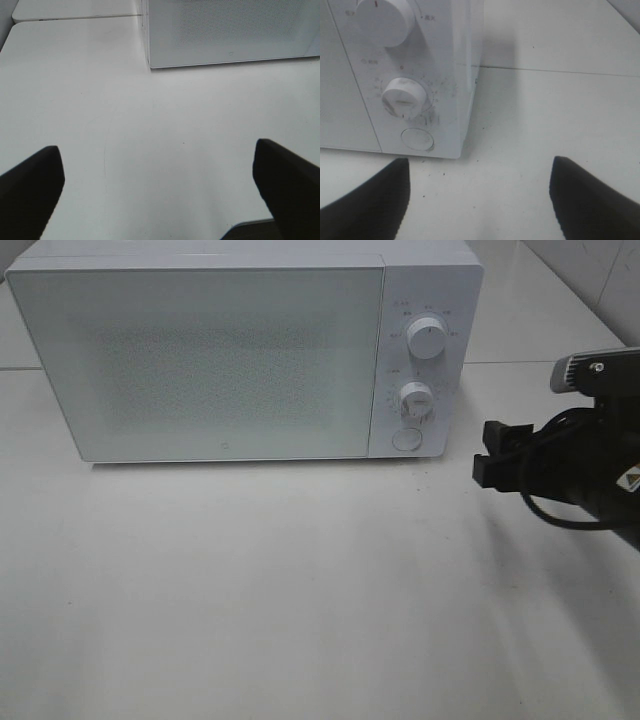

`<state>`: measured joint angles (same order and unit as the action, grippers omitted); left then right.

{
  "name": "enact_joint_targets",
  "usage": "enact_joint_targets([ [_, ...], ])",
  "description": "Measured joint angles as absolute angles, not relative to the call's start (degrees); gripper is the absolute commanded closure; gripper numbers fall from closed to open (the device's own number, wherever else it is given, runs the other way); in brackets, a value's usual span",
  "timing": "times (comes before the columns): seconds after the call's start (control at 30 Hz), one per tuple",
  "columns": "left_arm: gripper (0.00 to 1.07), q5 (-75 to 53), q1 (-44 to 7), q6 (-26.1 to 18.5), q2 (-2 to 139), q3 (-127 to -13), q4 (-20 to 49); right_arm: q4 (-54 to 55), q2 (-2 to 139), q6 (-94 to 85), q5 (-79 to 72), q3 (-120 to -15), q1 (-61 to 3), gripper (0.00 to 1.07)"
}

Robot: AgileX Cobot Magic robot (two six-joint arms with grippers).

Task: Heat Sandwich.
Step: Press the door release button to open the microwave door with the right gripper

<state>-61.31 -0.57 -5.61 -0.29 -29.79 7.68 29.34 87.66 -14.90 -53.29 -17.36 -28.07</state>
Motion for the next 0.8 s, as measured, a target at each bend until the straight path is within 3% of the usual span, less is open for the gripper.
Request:
enact_joint_targets([
  [0.37, 0.09, -61.3, -0.6, -5.6, -0.3, -29.8, 7.7, 40.2, 96.4, -14.9, -56.7, -19.8, -38.6, 0.32],
  [0.8, 0.09, -61.3, -0.6, -5.6, -0.3, -29.8, 7.7, 43.3, 99.2, -15.3, -56.1, -24.4, -41.9, 0.32],
])
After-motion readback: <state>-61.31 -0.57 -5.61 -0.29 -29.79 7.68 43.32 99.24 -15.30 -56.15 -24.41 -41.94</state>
